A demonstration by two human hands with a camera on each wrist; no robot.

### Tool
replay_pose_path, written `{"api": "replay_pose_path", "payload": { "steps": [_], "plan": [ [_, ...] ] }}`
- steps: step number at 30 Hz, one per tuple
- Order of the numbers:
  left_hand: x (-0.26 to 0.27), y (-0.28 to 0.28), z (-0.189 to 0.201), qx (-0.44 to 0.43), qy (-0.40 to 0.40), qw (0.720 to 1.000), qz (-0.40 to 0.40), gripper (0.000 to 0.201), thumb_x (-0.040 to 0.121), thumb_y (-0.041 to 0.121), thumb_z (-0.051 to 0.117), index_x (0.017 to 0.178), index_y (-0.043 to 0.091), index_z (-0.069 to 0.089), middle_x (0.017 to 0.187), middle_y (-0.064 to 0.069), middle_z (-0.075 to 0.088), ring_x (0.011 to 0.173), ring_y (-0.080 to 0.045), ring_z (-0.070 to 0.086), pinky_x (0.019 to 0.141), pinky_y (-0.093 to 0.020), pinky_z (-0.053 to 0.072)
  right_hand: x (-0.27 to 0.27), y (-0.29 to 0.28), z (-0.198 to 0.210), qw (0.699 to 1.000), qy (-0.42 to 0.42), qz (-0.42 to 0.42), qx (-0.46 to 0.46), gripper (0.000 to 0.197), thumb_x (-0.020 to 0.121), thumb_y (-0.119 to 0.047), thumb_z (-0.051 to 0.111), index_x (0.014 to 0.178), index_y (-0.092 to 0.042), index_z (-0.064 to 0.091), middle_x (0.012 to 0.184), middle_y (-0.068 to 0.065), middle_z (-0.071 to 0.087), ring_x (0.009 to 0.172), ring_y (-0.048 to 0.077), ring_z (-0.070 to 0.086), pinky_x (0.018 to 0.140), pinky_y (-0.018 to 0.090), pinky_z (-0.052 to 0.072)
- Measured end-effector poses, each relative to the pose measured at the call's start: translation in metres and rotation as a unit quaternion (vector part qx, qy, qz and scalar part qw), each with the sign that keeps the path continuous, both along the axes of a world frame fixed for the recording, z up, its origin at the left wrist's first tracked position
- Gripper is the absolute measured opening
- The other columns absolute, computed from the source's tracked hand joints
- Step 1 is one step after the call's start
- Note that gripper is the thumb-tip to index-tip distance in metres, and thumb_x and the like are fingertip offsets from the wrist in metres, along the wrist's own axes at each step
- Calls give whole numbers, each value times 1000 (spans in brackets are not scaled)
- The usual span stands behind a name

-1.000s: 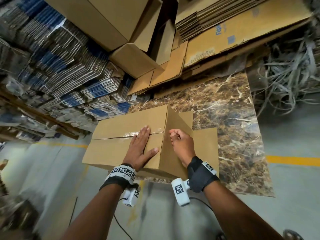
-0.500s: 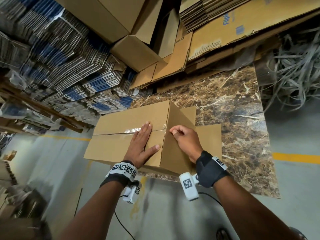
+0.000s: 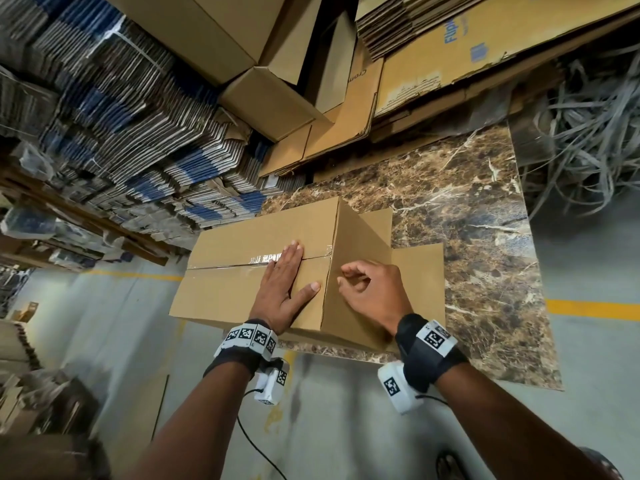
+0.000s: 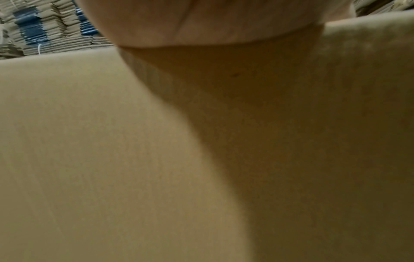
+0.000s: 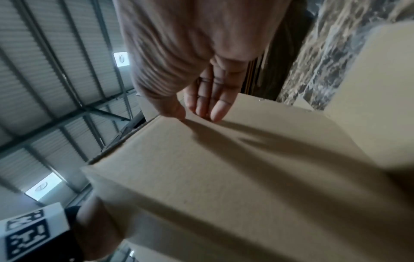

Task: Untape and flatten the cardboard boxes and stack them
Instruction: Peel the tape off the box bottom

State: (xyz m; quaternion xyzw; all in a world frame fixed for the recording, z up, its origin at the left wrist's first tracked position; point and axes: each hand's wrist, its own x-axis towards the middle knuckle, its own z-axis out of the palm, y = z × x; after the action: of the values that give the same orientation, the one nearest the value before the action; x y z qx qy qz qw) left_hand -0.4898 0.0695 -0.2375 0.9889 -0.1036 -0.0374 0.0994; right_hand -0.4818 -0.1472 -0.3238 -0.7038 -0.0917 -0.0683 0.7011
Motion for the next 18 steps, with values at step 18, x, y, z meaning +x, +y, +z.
{"api": "replay_pose_path", "payload": {
  "steps": [18],
  "plan": [
    [1, 0, 1, -9, 11, 1000, -4, 82, 96, 67, 40, 164, 28, 13, 170, 14, 3, 156, -2, -2, 128, -46, 1, 32, -11, -13, 965, -232, 9, -123, 9, 80, -20, 73, 80, -14, 79, 68, -5, 72, 55, 10, 61, 55, 20, 52]
  ]
}}
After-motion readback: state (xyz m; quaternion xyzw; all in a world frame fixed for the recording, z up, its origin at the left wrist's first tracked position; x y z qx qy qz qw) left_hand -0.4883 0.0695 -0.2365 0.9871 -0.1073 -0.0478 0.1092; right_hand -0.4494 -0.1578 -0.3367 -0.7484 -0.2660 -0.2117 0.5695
